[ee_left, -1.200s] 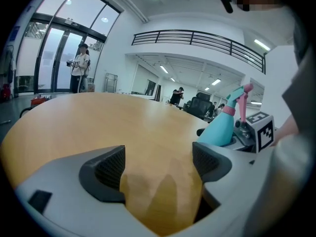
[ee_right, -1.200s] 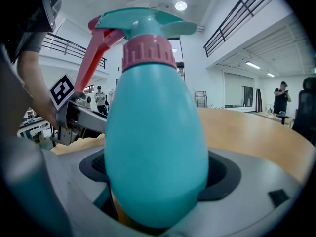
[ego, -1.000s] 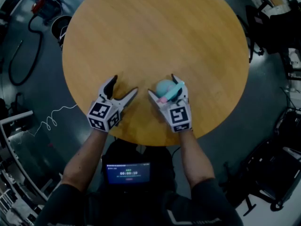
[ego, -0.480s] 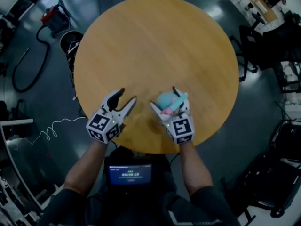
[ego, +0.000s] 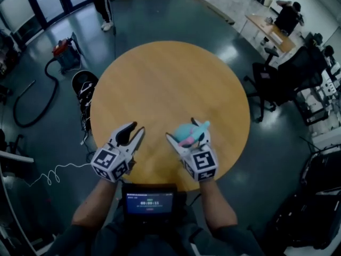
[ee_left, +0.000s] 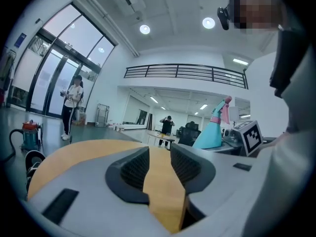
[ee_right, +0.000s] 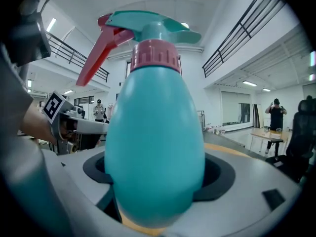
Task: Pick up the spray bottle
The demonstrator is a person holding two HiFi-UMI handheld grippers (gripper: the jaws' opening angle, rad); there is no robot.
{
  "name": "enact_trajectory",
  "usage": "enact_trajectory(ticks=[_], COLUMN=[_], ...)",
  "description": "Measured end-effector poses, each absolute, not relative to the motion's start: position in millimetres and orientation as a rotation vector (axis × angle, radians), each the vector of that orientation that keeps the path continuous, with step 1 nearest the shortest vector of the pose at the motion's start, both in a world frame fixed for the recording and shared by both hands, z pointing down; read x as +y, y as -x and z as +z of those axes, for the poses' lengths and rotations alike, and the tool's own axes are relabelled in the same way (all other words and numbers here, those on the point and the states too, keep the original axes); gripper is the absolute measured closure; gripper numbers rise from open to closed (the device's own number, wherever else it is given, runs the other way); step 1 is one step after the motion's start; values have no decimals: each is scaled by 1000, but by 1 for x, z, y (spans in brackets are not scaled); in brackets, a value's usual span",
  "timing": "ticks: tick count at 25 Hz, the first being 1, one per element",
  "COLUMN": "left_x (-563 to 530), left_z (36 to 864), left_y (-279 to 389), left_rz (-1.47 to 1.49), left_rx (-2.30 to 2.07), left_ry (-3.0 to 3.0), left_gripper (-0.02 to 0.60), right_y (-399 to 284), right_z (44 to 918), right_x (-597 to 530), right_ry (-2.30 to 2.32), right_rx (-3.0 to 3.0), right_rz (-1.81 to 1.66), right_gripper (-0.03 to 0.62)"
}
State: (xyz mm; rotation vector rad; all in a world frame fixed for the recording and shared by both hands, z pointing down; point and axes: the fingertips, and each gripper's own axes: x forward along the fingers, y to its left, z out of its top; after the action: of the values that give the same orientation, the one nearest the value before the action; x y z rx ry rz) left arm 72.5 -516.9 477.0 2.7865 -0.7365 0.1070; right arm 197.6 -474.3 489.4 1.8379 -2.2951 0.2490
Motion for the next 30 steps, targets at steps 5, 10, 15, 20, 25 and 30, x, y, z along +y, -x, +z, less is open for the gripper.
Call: enact_trajectory(ticks=[5, 10, 15, 20, 25, 30], left_x=[-505, -494, -472, -447, -423, -384], left_z=[438, 423, 422, 412, 406, 400], left_y=[-72, -70, -86, -115, -160, -212], left_rz=[39, 34, 43, 40, 42, 42], left_rx=[-733, -714, -600, -441, -302, -89], left_ry=[-2832, -2863, -2891, -2930, -2942, -2941], left_gripper=[523, 564, 586, 586, 586, 586], right_y=[-204, -205, -211, -237, -275, -315], right_z=[457, 443, 430, 412, 400, 394], right_x=[-460, -448, -427, -389, -335, -281], right_ry=[-1850, -1879, -1942, -2070, -2213, -2374], right_rx=[-2296, -2277, -2230, -2132, -2004, -1834], right_rz=[217, 184, 156, 140, 135, 127], right_gripper=[146, 146, 146, 146, 146, 146])
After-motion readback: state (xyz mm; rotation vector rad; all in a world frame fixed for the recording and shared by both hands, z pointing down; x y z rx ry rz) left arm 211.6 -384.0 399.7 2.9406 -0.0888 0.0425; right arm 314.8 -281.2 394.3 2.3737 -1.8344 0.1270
